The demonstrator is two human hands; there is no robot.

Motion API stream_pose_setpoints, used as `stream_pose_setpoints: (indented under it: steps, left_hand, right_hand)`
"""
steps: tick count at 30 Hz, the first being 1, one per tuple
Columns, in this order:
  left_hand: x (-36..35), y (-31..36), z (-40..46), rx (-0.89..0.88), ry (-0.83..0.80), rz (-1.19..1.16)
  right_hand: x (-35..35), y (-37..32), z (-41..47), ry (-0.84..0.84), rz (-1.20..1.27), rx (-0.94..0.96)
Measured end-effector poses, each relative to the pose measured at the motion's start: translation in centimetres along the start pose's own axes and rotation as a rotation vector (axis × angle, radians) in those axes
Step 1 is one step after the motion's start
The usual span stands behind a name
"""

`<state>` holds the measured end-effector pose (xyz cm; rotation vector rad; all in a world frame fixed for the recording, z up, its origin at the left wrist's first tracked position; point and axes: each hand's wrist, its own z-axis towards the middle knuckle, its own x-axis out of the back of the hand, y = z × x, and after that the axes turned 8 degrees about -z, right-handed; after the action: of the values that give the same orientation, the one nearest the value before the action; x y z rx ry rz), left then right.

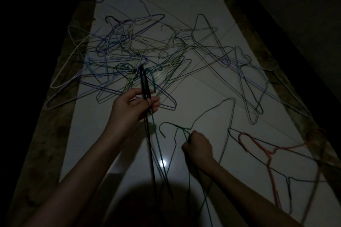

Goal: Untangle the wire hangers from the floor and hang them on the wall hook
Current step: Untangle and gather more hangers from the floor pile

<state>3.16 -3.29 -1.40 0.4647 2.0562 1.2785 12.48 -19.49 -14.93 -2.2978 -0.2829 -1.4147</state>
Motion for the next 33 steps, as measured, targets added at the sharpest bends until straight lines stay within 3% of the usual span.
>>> stream_pose_setpoints:
  steps: [11, 14, 16, 18, 21, 24, 30, 33]
  left_hand:
    - [-0.3, -0.2, -0.5, -0.005, -0.037, 0.032]
    - [-0.2, -0.1, -0.6, -0.025, -0.038, 0.035]
    - [-0.1, -0.2, -0.5, -0.034, -0.034, 0.043]
    - [0.0, -0.3, -0.4, -0.035, -0.026, 0.051]
    - [0.1, -0.4, -0.3, -0.028, -0.010, 0.032]
    - [0.1, -0.3, -0.2, -0.031, -0.009, 0.033]
    - [1.4, -0.1, 0.1, -0.058, 0.020, 0.070]
    - [2.3, -0.2, 0.3, -0.061, 0.062, 0.081]
  right_hand:
    - [2.0, 1.1, 2.0, -0.182, 0.200, -0.054]
    - [2.5, 1.2, 1.8, -0.146, 0.209, -0.023]
    - [4.2, 0.8, 2.6, -0.037, 0.232, 0.020]
    - [6.7, 0.1, 4.0, 0.057, 0.363, 0.039]
    - [9.3, -0.7, 5.9, 0.076, 0.662, 0.012]
    - [10.0, -0.9, 7.0, 0.074, 0.777, 0.014]
    - [6.4, -1.1, 6.2, 0.094, 0.652, 0.068]
    - [3.5, -1.9, 4.3, -0.001, 0.585, 0.174]
